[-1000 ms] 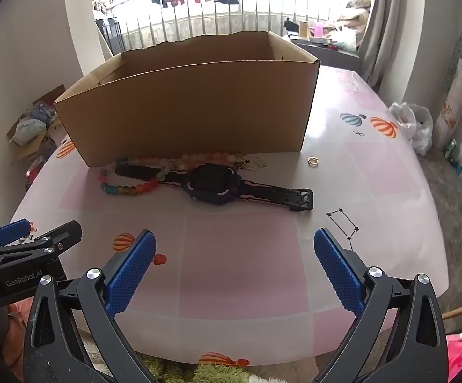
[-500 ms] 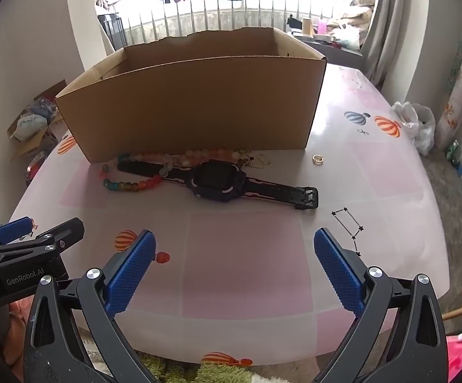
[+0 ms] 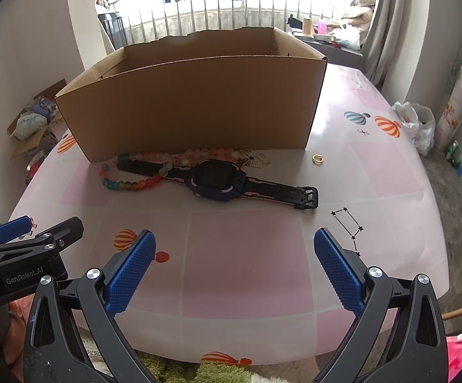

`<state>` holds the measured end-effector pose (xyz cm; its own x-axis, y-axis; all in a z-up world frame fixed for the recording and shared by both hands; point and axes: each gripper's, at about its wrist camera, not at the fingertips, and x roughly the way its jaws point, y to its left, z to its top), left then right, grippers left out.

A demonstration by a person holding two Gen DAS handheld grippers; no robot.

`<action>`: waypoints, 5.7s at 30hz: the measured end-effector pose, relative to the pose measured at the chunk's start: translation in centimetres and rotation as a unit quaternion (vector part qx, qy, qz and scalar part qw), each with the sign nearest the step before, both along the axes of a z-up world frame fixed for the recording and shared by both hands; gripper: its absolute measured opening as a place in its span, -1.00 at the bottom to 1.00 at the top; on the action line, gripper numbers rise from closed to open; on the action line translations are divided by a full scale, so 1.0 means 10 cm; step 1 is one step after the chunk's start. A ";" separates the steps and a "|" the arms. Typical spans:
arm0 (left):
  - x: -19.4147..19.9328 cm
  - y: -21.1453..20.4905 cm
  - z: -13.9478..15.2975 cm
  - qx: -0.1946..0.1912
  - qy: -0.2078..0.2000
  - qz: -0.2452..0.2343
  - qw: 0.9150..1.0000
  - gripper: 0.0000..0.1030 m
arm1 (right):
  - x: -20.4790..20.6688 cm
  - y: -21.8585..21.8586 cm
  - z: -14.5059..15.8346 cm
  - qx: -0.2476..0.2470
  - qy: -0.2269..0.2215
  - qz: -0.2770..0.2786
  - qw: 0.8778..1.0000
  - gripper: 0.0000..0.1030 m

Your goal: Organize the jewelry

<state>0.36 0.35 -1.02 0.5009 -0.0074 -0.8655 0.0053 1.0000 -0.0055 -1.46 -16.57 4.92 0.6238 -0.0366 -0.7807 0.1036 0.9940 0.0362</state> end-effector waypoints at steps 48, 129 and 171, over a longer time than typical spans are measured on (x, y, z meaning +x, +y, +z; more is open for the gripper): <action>0.00 -0.01 0.05 0.006 -0.001 0.002 1.000 0.91 | -0.03 -0.01 0.02 0.001 0.003 0.003 1.000 0.85; 0.28 0.33 -0.20 -0.002 -0.022 -0.093 0.995 -0.34 | 0.24 -0.06 0.00 0.091 -0.035 0.148 0.984 0.73; 0.26 0.29 0.92 -0.077 -0.148 -0.165 0.972 -0.82 | 0.50 0.45 0.56 0.091 -0.054 0.230 0.967 -0.86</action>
<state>2.97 3.28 8.19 0.6758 -0.3279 -0.6602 0.3502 0.9309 -0.1038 3.53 -12.07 10.51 0.6199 0.3965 -0.6771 -0.3630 0.9099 0.2005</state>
